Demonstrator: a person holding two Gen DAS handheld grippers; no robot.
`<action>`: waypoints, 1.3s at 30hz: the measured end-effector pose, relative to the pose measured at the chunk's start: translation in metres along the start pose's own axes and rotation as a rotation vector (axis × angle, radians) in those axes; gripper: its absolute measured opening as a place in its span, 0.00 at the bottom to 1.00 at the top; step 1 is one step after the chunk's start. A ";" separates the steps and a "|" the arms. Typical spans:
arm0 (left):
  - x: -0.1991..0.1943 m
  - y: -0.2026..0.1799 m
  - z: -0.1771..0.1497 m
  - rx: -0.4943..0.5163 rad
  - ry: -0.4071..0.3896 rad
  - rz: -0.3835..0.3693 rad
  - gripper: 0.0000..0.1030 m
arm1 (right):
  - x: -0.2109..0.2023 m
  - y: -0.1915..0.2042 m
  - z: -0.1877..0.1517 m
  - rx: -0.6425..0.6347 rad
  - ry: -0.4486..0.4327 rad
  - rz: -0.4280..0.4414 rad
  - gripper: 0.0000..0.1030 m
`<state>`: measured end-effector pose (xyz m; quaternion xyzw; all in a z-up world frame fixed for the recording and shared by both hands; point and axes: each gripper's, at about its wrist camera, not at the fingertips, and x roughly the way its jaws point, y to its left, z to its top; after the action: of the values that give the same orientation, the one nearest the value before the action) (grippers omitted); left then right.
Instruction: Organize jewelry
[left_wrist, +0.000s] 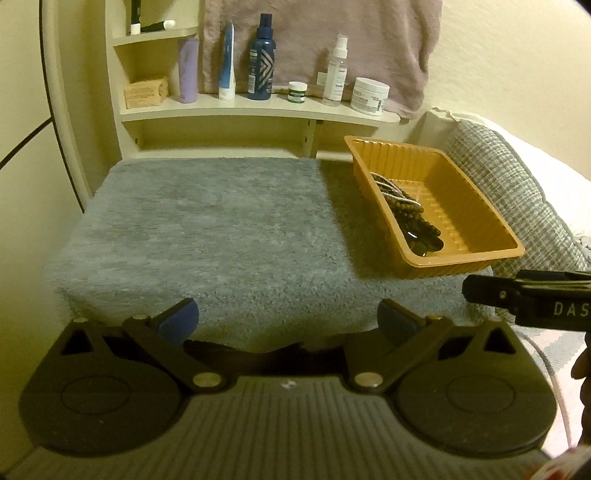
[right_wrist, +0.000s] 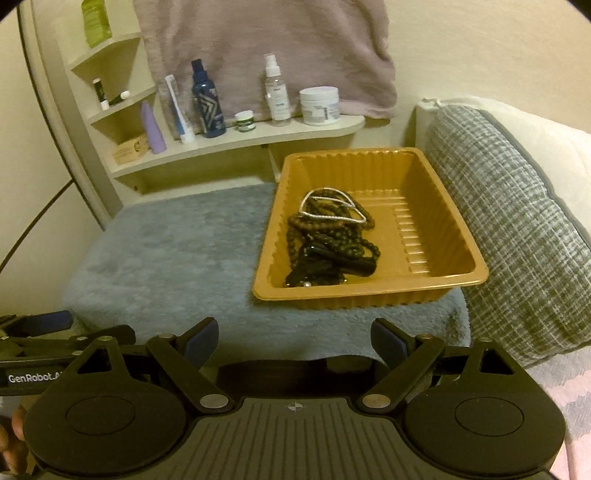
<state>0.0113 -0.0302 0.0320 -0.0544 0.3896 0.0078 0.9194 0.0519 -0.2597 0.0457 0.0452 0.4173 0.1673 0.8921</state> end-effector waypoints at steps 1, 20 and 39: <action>-0.001 0.001 0.000 0.002 -0.001 0.002 0.99 | 0.000 0.002 -0.001 -0.005 -0.002 -0.004 0.86; -0.003 0.004 -0.002 0.000 -0.005 0.022 0.99 | 0.003 0.013 -0.005 -0.041 0.017 0.009 0.86; -0.005 0.007 -0.003 -0.006 -0.012 0.024 0.99 | 0.004 0.012 -0.007 -0.035 0.020 0.009 0.86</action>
<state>0.0052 -0.0238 0.0324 -0.0525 0.3845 0.0202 0.9214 0.0461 -0.2476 0.0405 0.0296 0.4231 0.1793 0.8876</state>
